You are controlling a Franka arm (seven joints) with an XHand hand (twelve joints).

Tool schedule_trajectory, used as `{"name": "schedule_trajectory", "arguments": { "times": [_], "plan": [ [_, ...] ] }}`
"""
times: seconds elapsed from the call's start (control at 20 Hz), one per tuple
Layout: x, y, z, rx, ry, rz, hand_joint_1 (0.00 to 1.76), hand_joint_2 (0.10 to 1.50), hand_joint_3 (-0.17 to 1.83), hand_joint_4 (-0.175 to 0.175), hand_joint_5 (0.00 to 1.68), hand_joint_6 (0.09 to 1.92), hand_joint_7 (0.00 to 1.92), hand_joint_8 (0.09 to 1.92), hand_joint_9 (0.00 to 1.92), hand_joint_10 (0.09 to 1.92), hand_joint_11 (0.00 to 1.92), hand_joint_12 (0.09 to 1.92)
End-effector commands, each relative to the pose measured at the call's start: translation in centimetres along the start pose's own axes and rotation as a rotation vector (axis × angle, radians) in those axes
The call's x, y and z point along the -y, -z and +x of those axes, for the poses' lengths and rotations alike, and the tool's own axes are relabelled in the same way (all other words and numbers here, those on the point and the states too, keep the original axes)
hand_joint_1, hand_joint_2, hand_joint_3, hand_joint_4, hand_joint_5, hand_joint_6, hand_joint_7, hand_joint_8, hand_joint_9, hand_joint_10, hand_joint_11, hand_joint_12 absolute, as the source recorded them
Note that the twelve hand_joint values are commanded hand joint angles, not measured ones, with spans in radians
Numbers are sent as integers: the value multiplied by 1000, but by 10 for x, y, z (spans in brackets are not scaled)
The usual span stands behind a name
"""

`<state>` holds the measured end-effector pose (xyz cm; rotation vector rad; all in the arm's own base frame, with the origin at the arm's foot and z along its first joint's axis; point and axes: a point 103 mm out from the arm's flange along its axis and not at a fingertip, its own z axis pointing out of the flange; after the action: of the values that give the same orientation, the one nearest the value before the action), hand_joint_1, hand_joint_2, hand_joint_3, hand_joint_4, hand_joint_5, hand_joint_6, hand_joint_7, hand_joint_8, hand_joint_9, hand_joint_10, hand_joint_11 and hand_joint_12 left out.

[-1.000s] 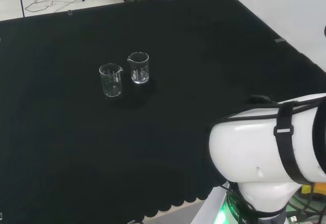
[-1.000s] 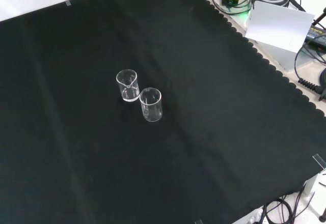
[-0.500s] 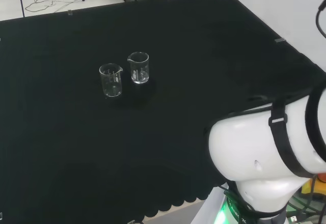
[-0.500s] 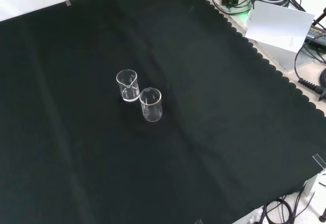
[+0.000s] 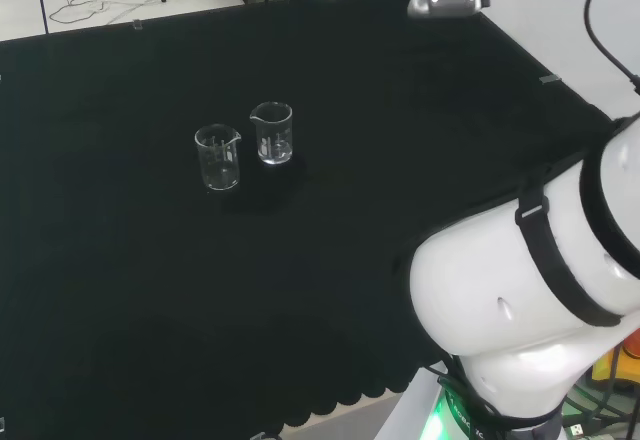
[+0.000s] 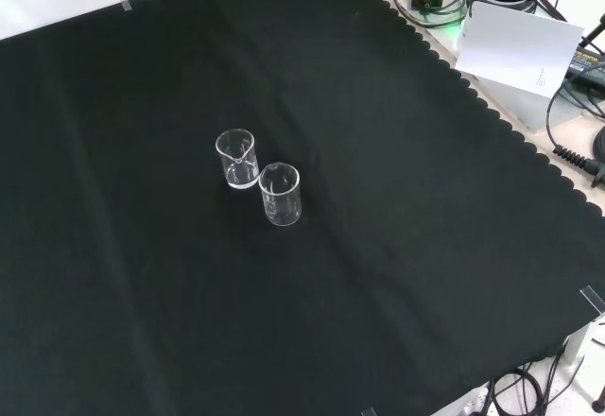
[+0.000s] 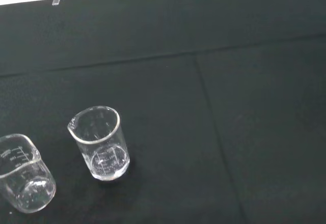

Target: Pick up the beaker on the right.

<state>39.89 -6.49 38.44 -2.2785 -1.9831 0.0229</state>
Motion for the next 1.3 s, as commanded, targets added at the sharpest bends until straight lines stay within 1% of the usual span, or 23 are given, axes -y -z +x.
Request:
{"name": "schedule_trajectory", "arguments": {
  "times": [0.05,0.25,0.5,0.6,0.7,0.85,1.0,1.15,1.3],
  "plan": [
    [-49,-41,10,-74,25,7,422,1133,242,-21,324,95,114,594,293,709,1,1401],
    [-70,-62,16,-94,27,45,459,1097,247,-22,324,87,122,610,308,714,8,1417],
    [-91,-82,22,-121,27,62,466,1061,294,-22,336,87,116,634,304,717,12,1419],
    [-97,-93,24,-138,36,73,468,1049,313,-22,340,87,113,640,302,720,12,1420],
    [-103,-104,25,-172,41,81,469,1044,320,-22,340,87,111,641,299,720,12,1420],
    [-111,-119,25,-196,48,94,476,1036,324,-21,338,87,103,640,291,719,11,1420],
    [-117,-134,27,-197,67,111,486,1023,328,-20,336,87,99,640,288,721,11,1421],
    [-121,-150,26,-211,73,136,488,1018,334,-20,337,87,98,642,286,723,11,1421],
    [-125,-166,23,-232,72,152,661,880,339,-14,332,87,86,636,280,724,2,1423]
  ]
}}
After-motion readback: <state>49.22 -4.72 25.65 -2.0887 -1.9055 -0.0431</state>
